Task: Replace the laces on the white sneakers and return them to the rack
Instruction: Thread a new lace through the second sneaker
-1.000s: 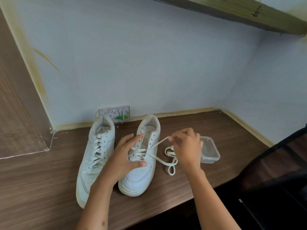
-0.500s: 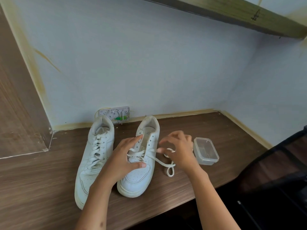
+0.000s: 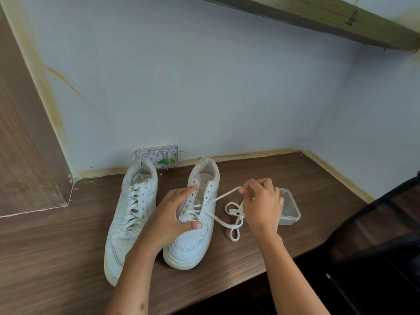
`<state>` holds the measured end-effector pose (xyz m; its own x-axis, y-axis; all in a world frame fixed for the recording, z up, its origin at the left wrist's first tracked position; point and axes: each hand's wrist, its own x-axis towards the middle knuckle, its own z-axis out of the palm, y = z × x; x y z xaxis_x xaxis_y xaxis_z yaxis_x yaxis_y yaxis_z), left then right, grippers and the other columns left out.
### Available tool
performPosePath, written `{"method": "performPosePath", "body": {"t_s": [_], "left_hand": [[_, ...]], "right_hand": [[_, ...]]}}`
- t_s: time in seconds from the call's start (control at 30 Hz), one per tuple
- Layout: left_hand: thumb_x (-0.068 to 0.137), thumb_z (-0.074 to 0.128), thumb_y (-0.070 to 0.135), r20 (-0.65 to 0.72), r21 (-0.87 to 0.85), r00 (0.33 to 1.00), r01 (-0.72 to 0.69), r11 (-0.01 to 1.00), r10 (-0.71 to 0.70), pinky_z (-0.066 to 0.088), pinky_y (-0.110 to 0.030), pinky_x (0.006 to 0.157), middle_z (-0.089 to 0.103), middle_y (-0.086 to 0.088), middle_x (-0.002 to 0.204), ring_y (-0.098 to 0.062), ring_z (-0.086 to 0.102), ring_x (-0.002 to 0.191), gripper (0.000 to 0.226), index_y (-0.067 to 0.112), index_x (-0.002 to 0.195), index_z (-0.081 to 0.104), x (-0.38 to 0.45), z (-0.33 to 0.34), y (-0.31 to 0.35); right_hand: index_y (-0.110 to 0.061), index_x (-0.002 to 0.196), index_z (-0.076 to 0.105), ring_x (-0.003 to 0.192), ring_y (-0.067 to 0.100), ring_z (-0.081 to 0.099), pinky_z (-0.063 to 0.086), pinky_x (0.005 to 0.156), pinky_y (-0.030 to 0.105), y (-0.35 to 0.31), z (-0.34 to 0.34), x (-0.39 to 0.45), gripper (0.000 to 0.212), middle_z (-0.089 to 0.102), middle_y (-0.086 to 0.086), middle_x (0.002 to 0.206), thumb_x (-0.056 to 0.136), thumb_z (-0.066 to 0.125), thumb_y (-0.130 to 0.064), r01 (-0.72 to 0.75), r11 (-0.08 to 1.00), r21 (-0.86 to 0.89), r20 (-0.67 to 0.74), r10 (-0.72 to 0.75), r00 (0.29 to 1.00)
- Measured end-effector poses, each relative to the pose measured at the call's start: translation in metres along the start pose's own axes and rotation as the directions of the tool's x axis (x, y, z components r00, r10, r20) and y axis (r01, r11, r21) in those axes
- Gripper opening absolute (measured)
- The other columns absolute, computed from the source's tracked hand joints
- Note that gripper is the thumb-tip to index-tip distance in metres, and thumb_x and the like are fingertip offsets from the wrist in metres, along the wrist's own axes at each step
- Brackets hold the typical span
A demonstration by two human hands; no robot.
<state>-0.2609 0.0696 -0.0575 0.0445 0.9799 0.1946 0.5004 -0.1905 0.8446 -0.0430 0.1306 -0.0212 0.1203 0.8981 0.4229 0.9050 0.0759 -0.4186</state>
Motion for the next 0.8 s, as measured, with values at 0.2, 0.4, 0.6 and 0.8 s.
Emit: {"method": "performPosePath", "body": {"t_s": [0.2,0.4,0.6,0.8], "left_hand": [[0.066,0.086,0.039,-0.017,0.024,1.000,0.005,1.000,-0.005,0.032,-0.009,0.091,0.034,0.035,0.129,0.023,0.033,0.117,0.091,0.056,0.139,0.034,0.000,-0.001,0.000],[0.066,0.085,0.043,-0.038,0.059,0.999,0.013,0.998,-0.011,0.038,-0.019,0.095,0.037,0.032,0.127,0.016,0.038,0.116,0.089,0.056,0.139,0.035,0.000,0.000,0.000],[0.075,0.079,0.040,-0.084,0.040,0.996,0.001,0.999,0.003,0.040,-0.014,0.089,0.040,0.031,0.122,0.015,0.044,0.109,0.069,0.056,0.131,0.042,-0.003,-0.001,0.003],[0.083,0.070,0.035,-0.297,-0.036,0.952,-0.095,0.995,0.080,0.046,-0.013,0.081,0.059,0.016,0.100,-0.003,0.059,0.099,0.010,0.032,0.092,0.073,0.000,0.000,0.015]], "right_hand": [[-0.022,0.090,0.056,0.080,0.015,0.056,0.049,0.066,0.030,-0.001,-0.004,0.001,0.011,0.048,-0.006,0.101,0.092,0.065,-0.029,-0.037,0.985,0.167,0.103,0.020,0.994],[-0.024,0.102,0.067,0.091,0.012,0.056,0.044,0.065,0.016,-0.007,-0.019,-0.010,0.020,0.048,-0.001,0.108,0.085,0.073,-0.017,0.013,0.981,0.195,0.670,-0.143,0.729],[0.001,0.082,0.066,0.069,0.014,0.051,0.047,0.068,0.036,-0.017,-0.021,-0.017,0.026,0.052,0.004,0.090,0.085,0.074,-0.024,-0.001,0.984,0.181,0.801,-0.146,0.580],[0.002,0.096,0.069,0.065,0.009,0.057,0.046,0.063,0.021,-0.034,-0.049,-0.012,0.021,0.068,0.004,0.079,0.088,0.071,-0.017,-0.351,0.674,0.651,0.694,-0.340,0.635]]}}
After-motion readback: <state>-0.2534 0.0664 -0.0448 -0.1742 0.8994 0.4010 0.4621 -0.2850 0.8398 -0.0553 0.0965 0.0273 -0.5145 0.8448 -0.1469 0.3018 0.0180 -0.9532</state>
